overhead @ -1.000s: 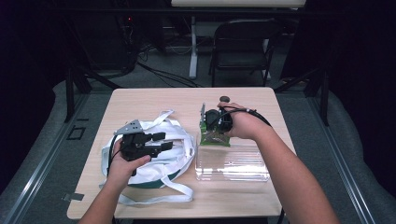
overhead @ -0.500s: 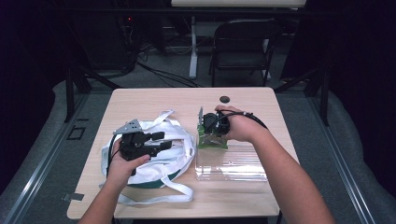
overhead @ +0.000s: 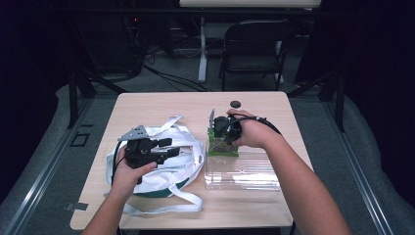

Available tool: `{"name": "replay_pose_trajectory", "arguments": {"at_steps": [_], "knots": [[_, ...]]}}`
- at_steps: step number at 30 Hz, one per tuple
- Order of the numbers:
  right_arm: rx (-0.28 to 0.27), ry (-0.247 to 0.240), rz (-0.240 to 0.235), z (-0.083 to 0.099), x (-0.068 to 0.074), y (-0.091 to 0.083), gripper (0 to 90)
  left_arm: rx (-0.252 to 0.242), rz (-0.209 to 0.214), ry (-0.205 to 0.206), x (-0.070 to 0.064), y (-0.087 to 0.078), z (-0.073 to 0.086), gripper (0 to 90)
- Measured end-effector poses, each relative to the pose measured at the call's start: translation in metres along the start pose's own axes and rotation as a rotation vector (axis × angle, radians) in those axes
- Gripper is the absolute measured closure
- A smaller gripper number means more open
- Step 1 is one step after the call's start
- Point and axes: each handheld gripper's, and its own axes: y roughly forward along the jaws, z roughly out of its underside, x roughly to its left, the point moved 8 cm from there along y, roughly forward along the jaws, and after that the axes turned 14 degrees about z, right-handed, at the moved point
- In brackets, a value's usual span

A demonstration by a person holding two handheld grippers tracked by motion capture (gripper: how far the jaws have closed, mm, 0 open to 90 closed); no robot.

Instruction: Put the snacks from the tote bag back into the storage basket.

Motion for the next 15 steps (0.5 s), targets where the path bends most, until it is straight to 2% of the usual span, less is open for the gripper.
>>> {"name": "replay_pose_trajectory", "arguments": {"at_steps": [7,10,15], "knots": [[-0.002,0.026,0.018,0.0001,-0.0037,-0.0012,49.1,-0.001,-0.002,0.000,0.0004,-0.0003,-0.0001,43.7],[-0.010,0.044,0.012,-0.0007,-0.0035,-0.0021,46.2,0.005,-0.002,0.003,0.0008,-0.0001,0.0004,43.7],[-0.011,0.052,0.011,-0.0009,-0.0040,-0.0034,45.6,0.004,-0.005,0.005,0.0012,0.0003,0.0005,43.7]]}}
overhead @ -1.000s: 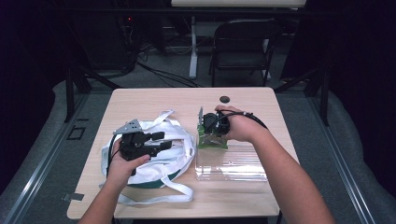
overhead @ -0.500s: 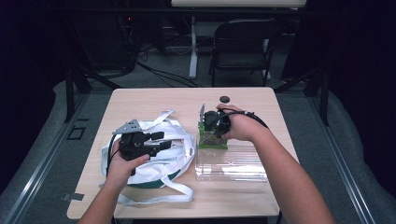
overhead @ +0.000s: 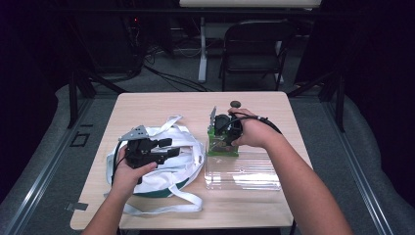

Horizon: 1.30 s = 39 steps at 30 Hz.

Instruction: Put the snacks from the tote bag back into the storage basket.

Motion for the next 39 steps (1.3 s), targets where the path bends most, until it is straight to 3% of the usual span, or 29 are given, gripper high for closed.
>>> {"name": "replay_pose_trajectory", "arguments": {"at_steps": [13,30,39], "knots": [[-0.011,0.017,0.015,0.001,-0.004,-0.003,45.3,0.002,-0.006,0.003,0.000,0.000,0.000,43.7],[-0.027,0.006,0.029,-0.003,-0.004,-0.007,45.2,-0.001,-0.008,0.003,0.000,-0.002,-0.001,43.7],[-0.063,0.052,0.029,-0.006,-0.007,-0.016,44.7,-0.010,-0.010,0.002,0.001,-0.003,-0.002,43.7]]}}
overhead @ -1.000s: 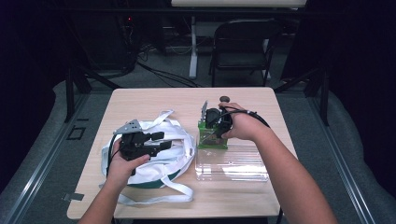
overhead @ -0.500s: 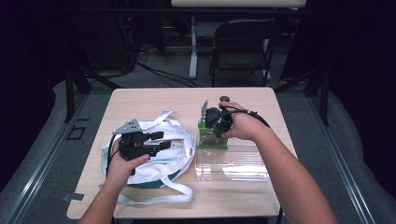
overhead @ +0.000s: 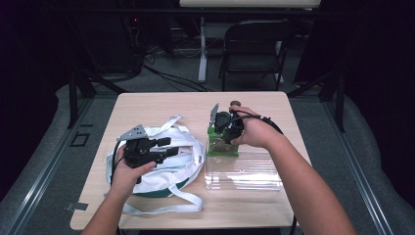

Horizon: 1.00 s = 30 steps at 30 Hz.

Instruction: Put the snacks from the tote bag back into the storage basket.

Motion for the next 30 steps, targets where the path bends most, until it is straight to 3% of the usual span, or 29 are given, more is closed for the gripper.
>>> {"name": "replay_pose_trajectory", "arguments": {"at_steps": [11,15,30], "knots": [[-0.068,0.113,0.013,-0.008,-0.008,-0.023,44.9,-0.001,-0.003,0.002,0.000,-0.001,0.000,43.6],[-0.075,0.161,0.014,-0.009,-0.004,-0.028,46.8,-0.006,-0.004,-0.003,0.000,-0.001,-0.001,43.7],[-0.129,0.410,0.037,-0.006,0.002,-0.037,50.5,0.001,-0.009,-0.006,0.003,0.000,0.000,43.6]]}}
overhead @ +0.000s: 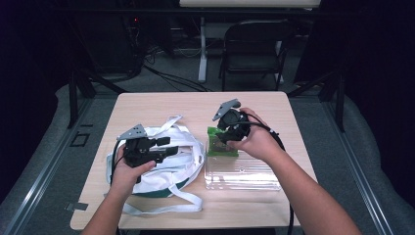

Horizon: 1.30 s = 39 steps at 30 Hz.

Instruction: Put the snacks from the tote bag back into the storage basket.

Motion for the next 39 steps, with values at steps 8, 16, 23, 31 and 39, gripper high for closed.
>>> {"name": "replay_pose_trajectory", "arguments": {"at_steps": [8,16,23,31,39], "knots": [[-0.024,0.111,0.007,0.006,0.003,-0.009,55.5,0.001,-0.003,-0.013,0.000,-0.001,0.000,43.6],[-0.030,0.195,0.055,0.024,0.001,-0.017,57.4,0.004,-0.011,-0.021,0.001,-0.002,0.000,43.6],[-0.082,0.290,0.061,0.035,-0.005,-0.029,55.1,0.000,-0.025,-0.040,0.004,-0.004,0.001,43.6],[-0.109,0.369,0.075,0.045,0.002,-0.038,50.3,0.005,-0.034,-0.049,0.007,-0.002,0.003,43.3],[-0.101,0.410,0.080,0.063,0.011,-0.036,48.9,0.010,-0.042,-0.052,0.009,-0.003,0.004,43.0]]}}
